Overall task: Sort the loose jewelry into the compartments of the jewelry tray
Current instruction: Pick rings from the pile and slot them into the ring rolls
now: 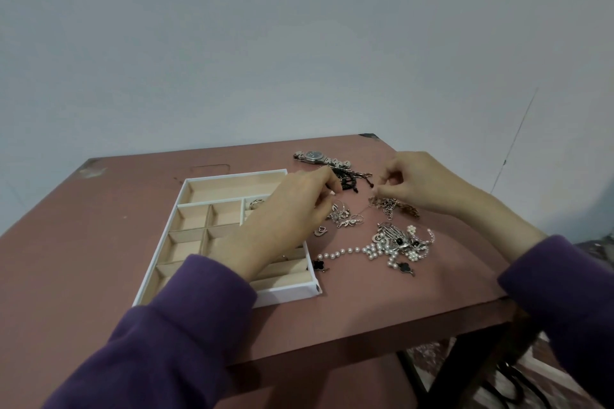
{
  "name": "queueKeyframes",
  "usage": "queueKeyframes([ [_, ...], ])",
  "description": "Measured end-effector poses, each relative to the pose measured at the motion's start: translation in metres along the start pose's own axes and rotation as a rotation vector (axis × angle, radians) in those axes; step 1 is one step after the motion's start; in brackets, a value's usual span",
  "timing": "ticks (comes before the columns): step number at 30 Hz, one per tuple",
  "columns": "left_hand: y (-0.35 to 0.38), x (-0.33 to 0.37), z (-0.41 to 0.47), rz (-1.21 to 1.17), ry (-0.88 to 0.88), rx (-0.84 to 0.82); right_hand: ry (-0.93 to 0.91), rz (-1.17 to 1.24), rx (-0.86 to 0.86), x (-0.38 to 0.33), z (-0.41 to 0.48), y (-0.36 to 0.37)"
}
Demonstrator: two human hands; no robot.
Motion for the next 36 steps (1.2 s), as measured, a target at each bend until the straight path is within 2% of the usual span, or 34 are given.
queueKeyframes([
  [5,0.001,0.0,0.0,0.002,0.001,-0.005,-0.178,-0.004,0.001,-0.023,-0.009,0.002],
  [8,0.001,-0.001,0.0,0.003,-0.002,-0.002,-0.245,0.042,-0.119,-0.037,-0.017,0.012],
  [10,0.001,-0.001,0.0,0.0,-0.002,-0.005,-0.286,-0.031,-0.148,-0.043,-0.018,0.02],
  [14,0.001,-0.002,-0.001,-0.005,0.003,-0.007,-0.358,-0.137,-0.098,-0.052,-0.017,0.025],
  [18,-0.002,-0.002,-0.001,0.008,0.007,-0.002,-0.27,0.043,-0.003,-0.046,-0.009,0.008],
  [22,-0.001,-0.003,-0.001,0.006,0.006,-0.009,-0.231,-0.095,0.069,-0.037,-0.003,0.003],
  [31,-0.001,-0.002,-0.001,0.023,0.003,-0.003,-0.205,-0.123,-0.141,-0.039,-0.017,0.022],
  [36,-0.003,-0.003,-0.002,0.03,0.002,-0.002,-0.209,0.058,-0.26,-0.049,-0.025,0.024],
])
Point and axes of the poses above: each hand's wrist, its own z-axis towards the middle knuckle, its own y-axis out of the palm, x = y × z, the point moved 8 cm from there along z, towards the middle knuckle, and after that the axes turned 4 degrees about y, right-handed, at the moved point
